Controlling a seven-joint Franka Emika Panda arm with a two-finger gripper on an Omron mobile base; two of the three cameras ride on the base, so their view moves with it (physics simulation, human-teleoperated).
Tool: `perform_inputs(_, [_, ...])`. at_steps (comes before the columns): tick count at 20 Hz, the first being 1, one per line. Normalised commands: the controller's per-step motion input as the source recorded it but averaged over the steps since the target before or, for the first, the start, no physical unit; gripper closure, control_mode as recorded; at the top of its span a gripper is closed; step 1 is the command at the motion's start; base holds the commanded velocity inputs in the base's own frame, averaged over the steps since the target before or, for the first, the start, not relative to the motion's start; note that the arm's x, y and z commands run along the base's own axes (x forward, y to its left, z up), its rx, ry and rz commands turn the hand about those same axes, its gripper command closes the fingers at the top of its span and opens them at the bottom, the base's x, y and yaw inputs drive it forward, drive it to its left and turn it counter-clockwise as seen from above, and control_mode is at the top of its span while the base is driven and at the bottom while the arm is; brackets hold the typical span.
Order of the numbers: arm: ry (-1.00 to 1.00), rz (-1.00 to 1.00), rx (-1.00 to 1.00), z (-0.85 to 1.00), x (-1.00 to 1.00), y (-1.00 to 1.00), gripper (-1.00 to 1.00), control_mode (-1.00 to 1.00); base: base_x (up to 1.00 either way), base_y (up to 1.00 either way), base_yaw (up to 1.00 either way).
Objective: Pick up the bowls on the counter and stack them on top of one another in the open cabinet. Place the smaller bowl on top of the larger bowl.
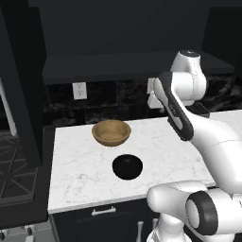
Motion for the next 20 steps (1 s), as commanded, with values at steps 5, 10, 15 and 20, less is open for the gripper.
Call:
perform_inputs(5, [0.00, 0.00, 0.02, 0.00, -0.33, 0.00, -1.00, -1.00, 0.00, 0.00, 0.00])
perform_inputs(10, [0.00, -0.02, 0.16, -0.09, -0.59, 0.03, -1.00, -1.00, 0.00, 0.00, 0.00])
perform_inputs(15, [0.00, -0.01, 0.13, -0.25, -0.51, 0.13, -1.00, -1.00, 0.00, 0.00, 0.00])
perform_inputs(20, [0.02, 0.00, 0.10, -0.40, -0.48, 0.17, -1.00, -1.00, 0.00, 0.00, 0.00])
